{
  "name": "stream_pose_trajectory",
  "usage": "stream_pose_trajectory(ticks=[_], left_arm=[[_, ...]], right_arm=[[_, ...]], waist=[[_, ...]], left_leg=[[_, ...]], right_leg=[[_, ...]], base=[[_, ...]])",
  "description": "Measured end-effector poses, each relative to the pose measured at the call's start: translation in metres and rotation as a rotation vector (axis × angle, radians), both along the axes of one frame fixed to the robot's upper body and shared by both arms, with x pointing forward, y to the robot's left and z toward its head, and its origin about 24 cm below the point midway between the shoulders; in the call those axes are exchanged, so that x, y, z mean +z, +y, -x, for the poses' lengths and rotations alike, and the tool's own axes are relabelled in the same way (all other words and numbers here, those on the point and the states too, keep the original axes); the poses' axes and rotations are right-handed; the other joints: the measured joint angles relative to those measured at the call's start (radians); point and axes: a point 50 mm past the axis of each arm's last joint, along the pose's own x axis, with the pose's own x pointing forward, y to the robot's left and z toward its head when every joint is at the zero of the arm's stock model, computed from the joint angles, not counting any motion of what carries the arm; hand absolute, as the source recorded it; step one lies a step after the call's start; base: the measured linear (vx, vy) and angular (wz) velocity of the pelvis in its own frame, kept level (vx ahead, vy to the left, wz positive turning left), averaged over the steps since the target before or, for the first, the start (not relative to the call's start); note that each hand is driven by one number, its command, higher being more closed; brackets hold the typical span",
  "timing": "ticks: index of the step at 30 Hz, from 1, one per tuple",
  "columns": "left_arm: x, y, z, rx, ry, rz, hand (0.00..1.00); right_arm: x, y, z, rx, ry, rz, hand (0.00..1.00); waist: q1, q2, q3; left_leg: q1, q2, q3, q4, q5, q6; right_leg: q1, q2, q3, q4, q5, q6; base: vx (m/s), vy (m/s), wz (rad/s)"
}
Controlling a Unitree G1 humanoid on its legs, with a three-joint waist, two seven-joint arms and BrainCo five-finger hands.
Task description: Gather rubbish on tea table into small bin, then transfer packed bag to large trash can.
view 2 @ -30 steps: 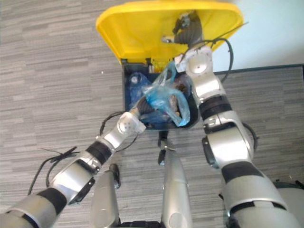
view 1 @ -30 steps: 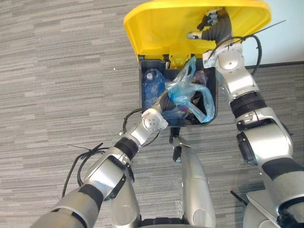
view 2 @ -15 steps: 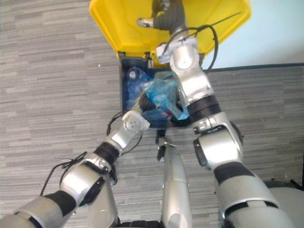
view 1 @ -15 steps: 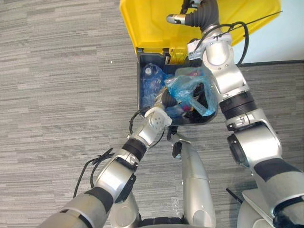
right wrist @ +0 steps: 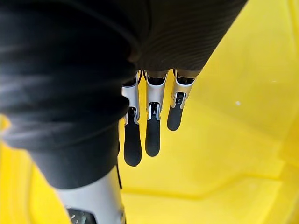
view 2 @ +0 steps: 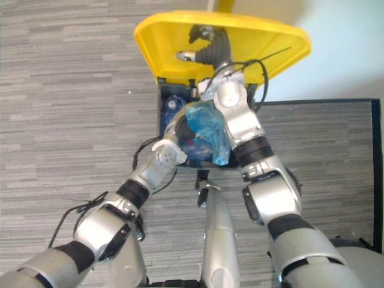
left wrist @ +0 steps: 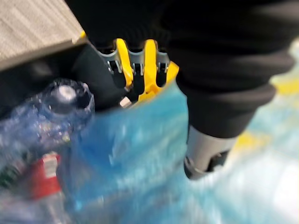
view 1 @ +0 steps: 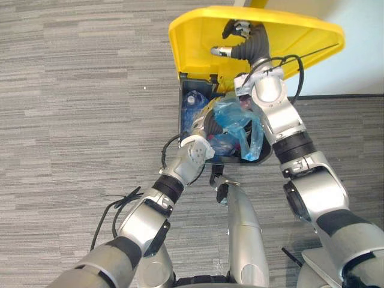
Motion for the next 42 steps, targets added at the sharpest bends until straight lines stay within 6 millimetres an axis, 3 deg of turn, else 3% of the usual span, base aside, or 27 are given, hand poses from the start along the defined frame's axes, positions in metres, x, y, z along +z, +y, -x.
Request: stream_pose_trajectory(ticks=[7,9,11,13,16,18,22,24,25,26,27,29,30,31,32,33,34,35,36,38,42], left_arm=[[-0.022,0.035,0.01,0.043,0.05,0.12,0.0],[-0.036,0.054,0.019,0.074,0.101,0.262,0.0],[-0.045,0.065,0.029,0.09,0.115,0.349,0.0],[-0.065,0.089,0.044,0.153,0.158,0.449,0.0],[-0.094,0.115,0.063,0.239,0.242,0.485,0.0],[-0.13,0.144,0.091,0.372,0.346,0.515,0.0],[-0.174,0.164,0.127,0.498,0.502,0.51,0.0],[-0.202,0.174,0.152,0.603,0.618,0.54,0.0],[-0.206,0.176,0.156,0.618,0.635,0.541,0.0],[-0.216,0.181,0.167,0.656,0.687,0.536,0.0],[-0.225,0.185,0.179,0.691,0.735,0.536,0.0],[-0.234,0.19,0.191,0.73,0.782,0.525,0.0],[-0.244,0.2,0.207,0.798,0.837,0.52,0.0],[-0.247,0.202,0.212,0.814,0.856,0.513,0.0],[-0.252,0.202,0.22,0.826,0.891,0.498,0.0],[-0.253,0.201,0.221,0.827,0.9,0.5,0.0],[-0.255,0.196,0.222,0.826,0.91,0.512,0.0],[-0.26,0.181,0.225,0.819,0.942,0.549,0.0],[-0.267,0.164,0.228,0.822,0.989,0.593,0.0],[-0.272,0.151,0.233,0.814,1.033,0.611,0.0],[-0.277,0.147,0.237,0.807,1.073,0.589,0.0]], right_arm=[[-0.053,-0.023,-0.004,-0.084,0.15,0.071,0.0],[-0.086,-0.042,-0.002,-0.139,0.254,0.108,0.0],[-0.1,-0.057,0.002,-0.179,0.289,0.127,0.0],[-0.118,-0.076,0.009,-0.225,0.336,0.119,0.0],[-0.138,-0.086,0.017,-0.25,0.386,0.124,0.0],[-0.161,-0.093,0.028,-0.257,0.447,0.143,0.0],[-0.19,-0.096,0.047,-0.258,0.505,0.112,0.0],[-0.217,-0.092,0.066,-0.251,0.571,0.07,0.0],[-0.224,-0.091,0.07,-0.247,0.589,0.067,0.0],[-0.242,-0.088,0.082,-0.234,0.647,0.055,0.0],[-0.262,-0.087,0.1,-0.229,0.709,0.044,0.0],[-0.286,-0.082,0.122,-0.224,0.792,0.027,0.0],[-0.318,-0.074,0.15,-0.219,0.921,0.006,0.0],[-0.329,-0.071,0.161,-0.22,0.969,-0.007,0.0],[-0.349,-0.07,0.188,-0.246,1.068,-0.04,0.0],[-0.355,-0.071,0.197,-0.262,1.095,-0.058,0.0],[-0.37,-0.075,0.222,-0.309,1.173,-0.106,0.0],[-0.378,-0.078,0.231,-0.336,1.222,-0.122,0.0],[-0.405,-0.086,0.27,-0.461,1.393,-0.193,0.0],[-0.411,-0.092,0.276,-0.487,1.436,-0.2,0.0],[-0.415,-0.097,0.282,-0.531,1.473,-0.245,0.0]], waist=[[0.026,-0.009,-0.005],[0.027,-0.009,-0.005],[0.036,-0.009,-0.005],[0.045,-0.008,-0.005],[0.06,-0.006,-0.004],[0.069,-0.003,-0.002],[0.087,0.007,0.002],[0.097,0.0,-0.001],[0.097,-0.001,-0.001],[0.097,-0.007,-0.004],[0.092,-0.008,-0.005],[0.081,-0.024,-0.02],[0.055,-0.045,-0.055],[0.047,-0.051,-0.071],[0.04,-0.062,-0.111],[0.038,-0.067,-0.125],[0.036,-0.081,-0.149],[0.059,-0.041,-0.175],[0.054,-0.032,-0.282],[0.052,-0.008,-0.321],[0.05,0.002,-0.335]], left_leg=[[0.024,-0.022,-0.015,-0.011,0.005,0.007],[0.056,-0.023,-0.029,-0.015,0.005,0.007],[0.074,-0.03,-0.03,-0.015,0.004,0.015],[0.084,-0.041,-0.034,-0.01,-0.003,0.033],[0.095,-0.043,-0.044,0.003,-0.009,0.044],[0.136,-0.044,-0.052,0.02,-0.01,0.045],[0.196,-0.054,-0.048,0.089,-0.039,0.083],[0.244,-0.087,-0.002,0.096,-0.069,0.112],[0.251,-0.091,0.012,0.098,-0.071,0.114],[0.274,-0.108,0.055,0.099,-0.074,0.124],[0.293,-0.11,0.081,0.086,-0.07,0.152],[0.302,-0.11,0.121,0.042,-0.044,0.171],[0.308,-0.11,0.143,-0.037,0.013,0.168],[0.318,-0.111,0.147,-0.074,0.035,0.163],[0.341,-0.118,0.153,-0.149,0.077,0.152],[0.346,-0.123,0.156,-0.168,0.085,0.148],[0.349,-0.143,0.162,-0.195,0.096,0.14],[0.35,-0.121,0.157,-0.249,0.113,0.166],[0.407,-0.123,0.236,-0.354,0.172,0.134],[0.421,-0.141,0.233,-0.433,0.201,0.172],[0.436,-0.159,0.233,-0.478,0.235,0.149]], right_leg=[[0.028,-0.01,0.003,-0.004,-0.003,0.004],[0.074,-0.017,-0.011,-0.005,-0.008,0.01],[0.097,-0.023,-0.012,-0.01,-0.009,0.012],[0.12,-0.037,-0.013,-0.015,-0.011,0.014],[0.143,-0.039,-0.017,-0.014,-0.013,0.017],[0.195,-0.042,-0.023,-0.009,-0.019,0.026],[0.273,-0.044,-0.006,-0.013,-0.013,0.032],[0.31,-0.042,0.043,-0.088,0.054,0.051],[0.318,-0.042,0.05,-0.11,0.07,0.05],[0.345,-0.042,0.078,-0.184,0.105,0.044],[0.361,-0.043,0.09,-0.222,0.07,0.066],[0.329,-0.046,0.104,-0.161,0.023,0.036],[0.287,-0.024,0.112,0.066,-0.012,-0.006],[0.293,-0.013,0.111,0.138,-0.038,-0.014],[0.335,0.005,0.106,0.243,-0.131,-0.015],[0.353,0.008,0.107,0.243,-0.163,-0.009],[0.398,0.037,0.112,0.132,-0.211,0.027],[0.438,0.101,0.114,-0.008,-0.186,-0.003],[0.536,0.1,0.125,-0.02,-0.301,-0.032],[0.54,0.127,0.153,-0.101,-0.249,-0.033],[0.546,0.124,0.158,-0.146,-0.219,-0.021]], base=[[-0.03,-0.025,0.06],[0.01,-0.005,0.15],[-0.03,0.01,0.15],[-0.05,0.01,0.18],[-0.02,-0.002,0.09],[0.0,0.005,0.1],[-0.05,0.068,-0.09],[-0.18,0.168,-0.51],[-0.29,0.246,-0.75],[-0.29,0.237,-0.74],[-0.35,0.256,-0.75],[-0.23,0.081,-0.42],[-0.17,-0.003,-0.21],[-0.06,-0.059,-0.11],[0.08,-0.083,0.01],[0.11,-0.094,-0.14],[0.03,-0.068,-0.7],[0.07,-0.15,-1.58],[0.05,-0.084,-1.66],[0.06,0.001,-0.81],[0.01,0.045,-0.01]])
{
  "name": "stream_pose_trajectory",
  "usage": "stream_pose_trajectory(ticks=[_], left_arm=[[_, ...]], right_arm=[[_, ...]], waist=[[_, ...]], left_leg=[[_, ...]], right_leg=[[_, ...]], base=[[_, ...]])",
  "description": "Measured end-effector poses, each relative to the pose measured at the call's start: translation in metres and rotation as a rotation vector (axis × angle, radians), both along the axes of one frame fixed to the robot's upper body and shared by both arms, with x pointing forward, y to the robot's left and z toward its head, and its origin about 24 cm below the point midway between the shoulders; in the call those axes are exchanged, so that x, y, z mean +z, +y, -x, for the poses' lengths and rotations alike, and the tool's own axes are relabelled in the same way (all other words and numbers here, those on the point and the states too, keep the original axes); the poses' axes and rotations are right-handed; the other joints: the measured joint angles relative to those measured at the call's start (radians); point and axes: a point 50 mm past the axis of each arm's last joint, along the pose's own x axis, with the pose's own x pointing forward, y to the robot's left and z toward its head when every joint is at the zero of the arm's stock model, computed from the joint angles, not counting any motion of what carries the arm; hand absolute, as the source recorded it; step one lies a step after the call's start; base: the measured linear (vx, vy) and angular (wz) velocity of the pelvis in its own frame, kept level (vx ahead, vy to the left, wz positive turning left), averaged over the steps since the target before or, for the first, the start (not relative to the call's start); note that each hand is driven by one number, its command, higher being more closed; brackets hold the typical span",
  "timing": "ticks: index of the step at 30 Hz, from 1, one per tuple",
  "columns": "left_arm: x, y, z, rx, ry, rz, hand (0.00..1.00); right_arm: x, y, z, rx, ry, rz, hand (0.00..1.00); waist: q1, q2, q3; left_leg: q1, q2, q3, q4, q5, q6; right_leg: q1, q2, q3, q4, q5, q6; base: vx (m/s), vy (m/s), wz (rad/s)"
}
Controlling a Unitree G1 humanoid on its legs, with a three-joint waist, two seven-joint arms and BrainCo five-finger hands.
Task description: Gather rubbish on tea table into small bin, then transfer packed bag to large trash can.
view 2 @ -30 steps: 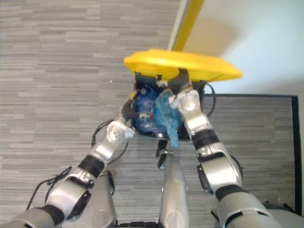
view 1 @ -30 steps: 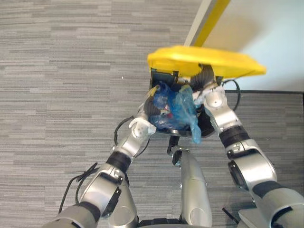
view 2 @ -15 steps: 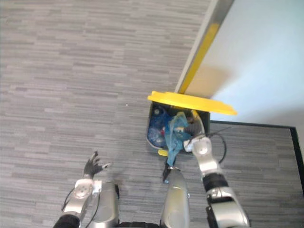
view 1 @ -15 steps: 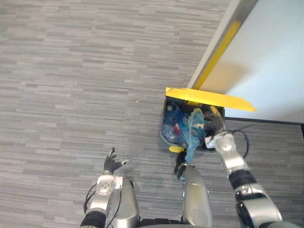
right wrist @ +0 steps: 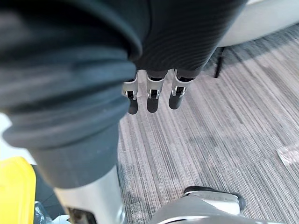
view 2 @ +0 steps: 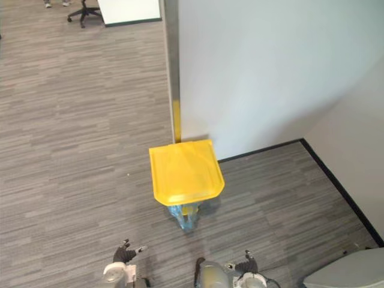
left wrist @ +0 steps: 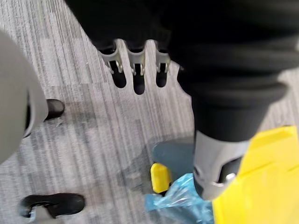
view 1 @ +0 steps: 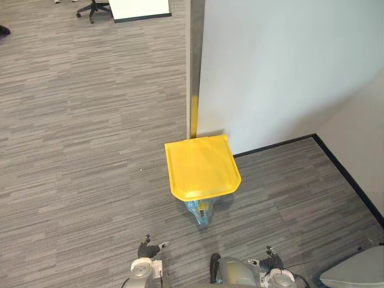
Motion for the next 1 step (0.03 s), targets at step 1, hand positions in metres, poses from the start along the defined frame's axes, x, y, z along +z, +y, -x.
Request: stream_pose_trajectory(ticks=[1], left_arm=[[-0.0012,0.0,0.002,0.001,0.01,0.002,0.0]], right_arm=[[-0.0009,-0.0017,0.001,-0.017,0.008,-0.003,0.0]], waist=[[0.0,0.011,-0.004]], left_leg=[[0.005,0.001,0.001,-0.017,0.012,0.002]], right_leg=[[0.02,0.008,0.0,-0.045,0.028,0.0]], base=[[0.02,0.052,-0.03]])
